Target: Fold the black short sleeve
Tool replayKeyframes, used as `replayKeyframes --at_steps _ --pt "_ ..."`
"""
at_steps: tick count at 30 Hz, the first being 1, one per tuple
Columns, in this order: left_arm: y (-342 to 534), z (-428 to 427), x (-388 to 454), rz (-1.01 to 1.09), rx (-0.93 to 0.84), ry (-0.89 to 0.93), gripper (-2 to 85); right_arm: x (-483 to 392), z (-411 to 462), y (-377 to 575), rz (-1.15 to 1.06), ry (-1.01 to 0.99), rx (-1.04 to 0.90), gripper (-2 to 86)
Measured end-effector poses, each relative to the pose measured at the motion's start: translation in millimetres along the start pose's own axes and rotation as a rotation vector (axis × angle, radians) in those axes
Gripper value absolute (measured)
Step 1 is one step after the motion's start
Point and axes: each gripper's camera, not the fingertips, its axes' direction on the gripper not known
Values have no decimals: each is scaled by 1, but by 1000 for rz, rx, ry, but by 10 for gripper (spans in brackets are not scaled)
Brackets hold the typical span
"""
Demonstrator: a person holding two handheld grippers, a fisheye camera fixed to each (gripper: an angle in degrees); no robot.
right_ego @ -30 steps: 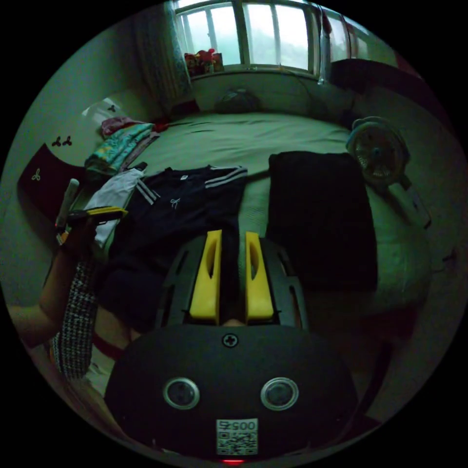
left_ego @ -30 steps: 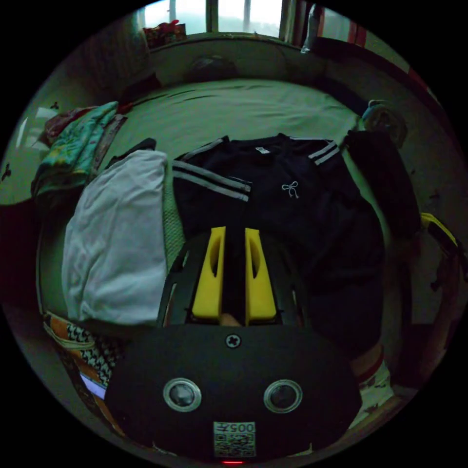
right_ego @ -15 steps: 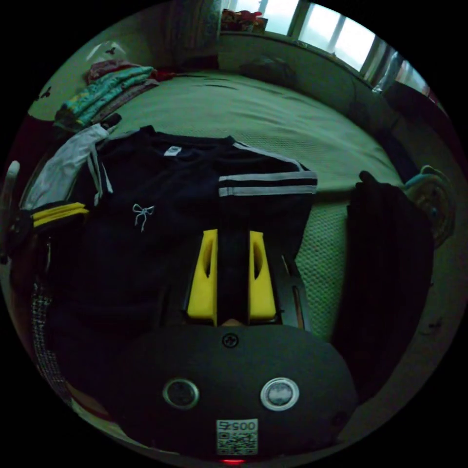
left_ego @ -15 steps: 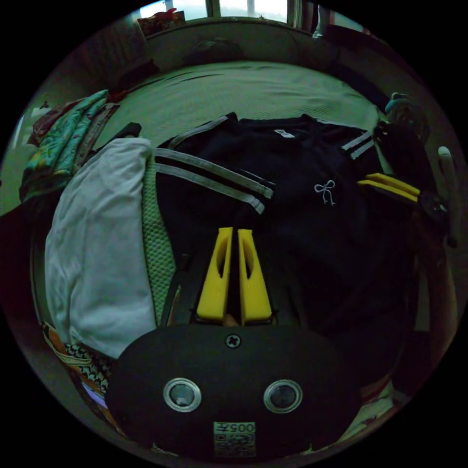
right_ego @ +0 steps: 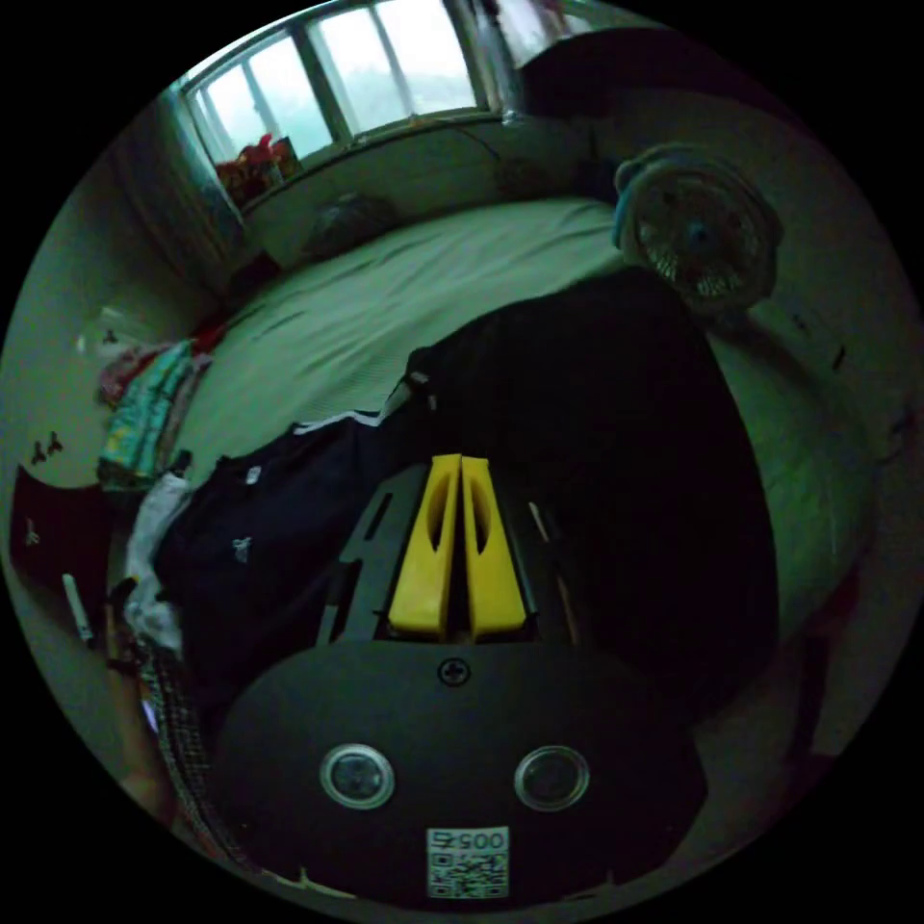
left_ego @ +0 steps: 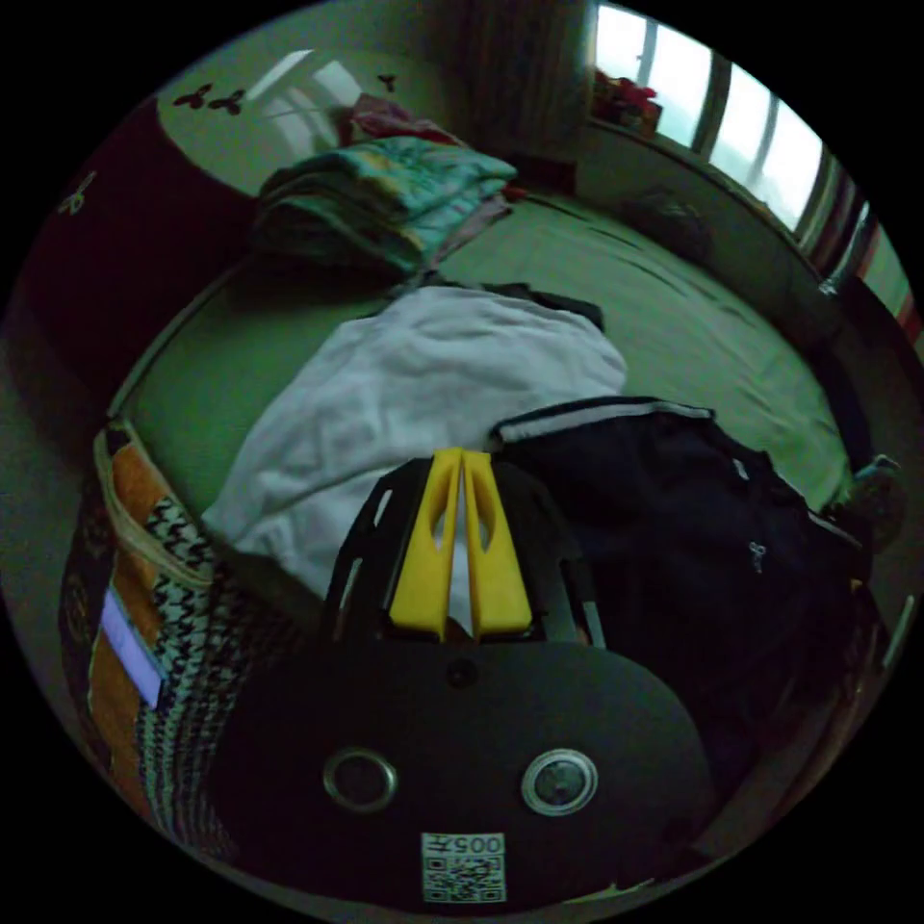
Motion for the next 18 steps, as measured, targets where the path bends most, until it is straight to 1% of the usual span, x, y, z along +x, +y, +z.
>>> replayKeyframes --at_steps 1,3,4,6,11,15,18 --pt "4 -3 2 12 0 18 -4 -5 -6 10 2 41 5 -10" --pt "23 -16 15 57 -16 48 -6 -17 -15 27 -32 46 10 -10" --pt "29 -19 20 73 -22 67 -6 -28 -18 40 -61 22 -5 -10" --pt "54 -29 47 166 -70 163 -7 -50 -18 62 -104 -12 -49 -10" --pt "120 -41 113 346 -170 268 -7 -122 -4 130 -288 -97 -189 -10" --pt "168 -38 157 440 -237 207 -6 -168 10 175 -352 -51 -229 -10" --pt "192 -32 170 450 -258 159 -6 -185 17 198 -371 -24 -236 -10"
